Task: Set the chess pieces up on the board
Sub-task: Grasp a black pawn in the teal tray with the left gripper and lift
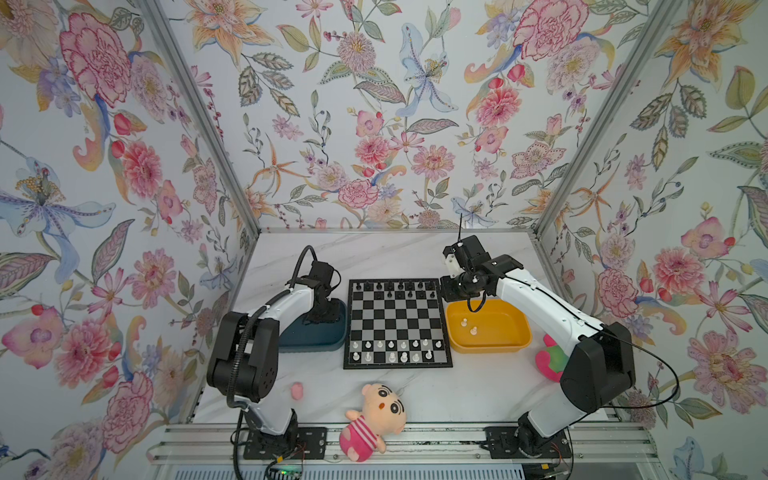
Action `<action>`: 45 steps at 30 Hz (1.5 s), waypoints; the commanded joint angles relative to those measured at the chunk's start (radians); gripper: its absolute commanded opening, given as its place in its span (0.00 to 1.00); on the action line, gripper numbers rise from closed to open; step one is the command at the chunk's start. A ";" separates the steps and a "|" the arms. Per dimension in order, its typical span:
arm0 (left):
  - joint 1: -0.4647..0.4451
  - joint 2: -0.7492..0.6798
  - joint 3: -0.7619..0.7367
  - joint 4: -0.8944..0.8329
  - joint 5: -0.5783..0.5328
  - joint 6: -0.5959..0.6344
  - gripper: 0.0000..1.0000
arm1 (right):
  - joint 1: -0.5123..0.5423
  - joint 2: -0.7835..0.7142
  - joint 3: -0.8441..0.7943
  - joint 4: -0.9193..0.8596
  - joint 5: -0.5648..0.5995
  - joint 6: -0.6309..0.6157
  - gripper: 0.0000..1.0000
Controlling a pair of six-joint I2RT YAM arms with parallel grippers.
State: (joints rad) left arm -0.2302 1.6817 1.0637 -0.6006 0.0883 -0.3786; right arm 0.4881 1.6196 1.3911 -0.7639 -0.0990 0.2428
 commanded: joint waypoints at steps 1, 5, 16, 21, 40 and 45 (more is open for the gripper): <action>0.002 0.021 0.019 0.011 -0.030 0.016 0.30 | -0.006 0.010 -0.014 0.009 -0.013 0.012 0.21; 0.004 0.032 0.022 0.018 -0.031 0.017 0.29 | -0.005 0.012 -0.015 0.009 -0.013 0.013 0.21; 0.011 0.048 0.035 0.031 -0.024 0.021 0.27 | -0.003 0.013 -0.021 0.005 -0.016 0.013 0.21; 0.016 0.050 0.039 0.036 -0.027 0.024 0.25 | -0.003 0.007 -0.025 0.005 -0.013 0.014 0.21; 0.019 0.068 0.031 0.044 -0.013 0.026 0.24 | -0.002 0.008 -0.037 0.005 -0.011 0.020 0.21; 0.020 0.075 0.028 0.047 -0.012 0.026 0.23 | -0.002 0.010 -0.038 0.006 -0.010 0.021 0.20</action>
State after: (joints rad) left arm -0.2199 1.7386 1.0790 -0.5541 0.0895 -0.3729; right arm 0.4885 1.6207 1.3628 -0.7635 -0.1017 0.2504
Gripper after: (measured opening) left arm 0.234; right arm 0.205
